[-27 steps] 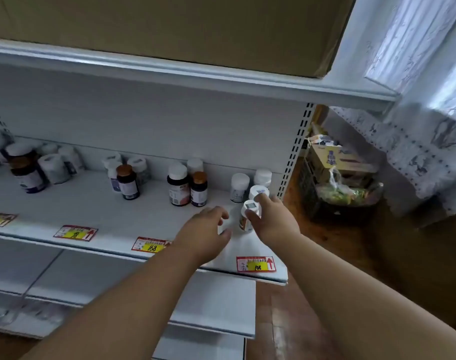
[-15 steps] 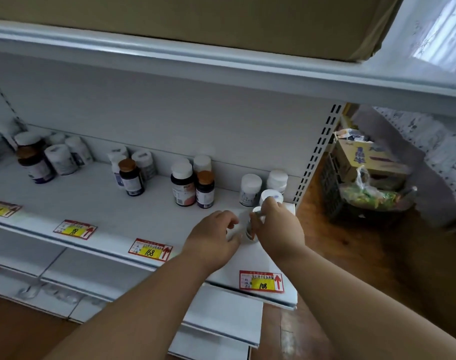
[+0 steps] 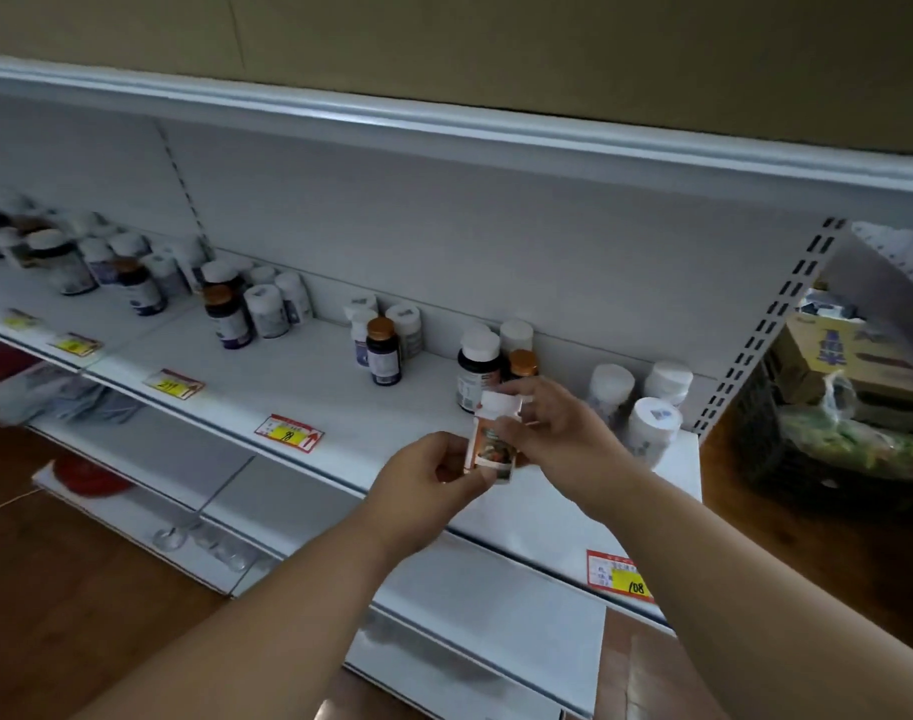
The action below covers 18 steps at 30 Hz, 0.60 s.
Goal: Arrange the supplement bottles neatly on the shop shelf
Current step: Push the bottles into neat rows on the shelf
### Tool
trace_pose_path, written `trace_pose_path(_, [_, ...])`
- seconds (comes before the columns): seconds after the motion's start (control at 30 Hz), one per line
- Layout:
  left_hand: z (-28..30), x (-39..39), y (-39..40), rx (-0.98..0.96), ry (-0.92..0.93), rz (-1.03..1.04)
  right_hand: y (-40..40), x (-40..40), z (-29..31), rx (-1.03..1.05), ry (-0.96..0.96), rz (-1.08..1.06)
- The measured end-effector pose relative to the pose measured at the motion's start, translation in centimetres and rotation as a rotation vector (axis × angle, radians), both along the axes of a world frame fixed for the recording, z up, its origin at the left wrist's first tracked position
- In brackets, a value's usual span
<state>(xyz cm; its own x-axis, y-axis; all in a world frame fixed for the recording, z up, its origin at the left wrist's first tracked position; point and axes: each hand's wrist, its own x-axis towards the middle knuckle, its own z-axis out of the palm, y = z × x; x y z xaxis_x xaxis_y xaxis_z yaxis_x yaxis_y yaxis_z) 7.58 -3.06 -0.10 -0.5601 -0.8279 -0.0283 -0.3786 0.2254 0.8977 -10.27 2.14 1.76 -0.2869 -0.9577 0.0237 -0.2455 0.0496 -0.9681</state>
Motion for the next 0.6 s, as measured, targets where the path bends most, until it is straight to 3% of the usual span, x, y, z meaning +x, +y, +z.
trace_pose_path(0.2, [-0.6, 10.5, -2.4, 0.018, -0.021, -0.002, -2.8, 8.5, -0.2, -0.018, 0.093, -0.07])
trace_pose_path(0.37, [-0.4, 19.6, -4.8, -0.076, -0.079, -0.006, -5.2, 17.7, -0.5, -0.071, 0.008, -0.019])
trace_pose_path(0.6, [-0.2, 29.3, -10.3, -0.192, -0.104, 0.036, -10.8, 28.1, -0.1, -0.112, 0.101, 0.019])
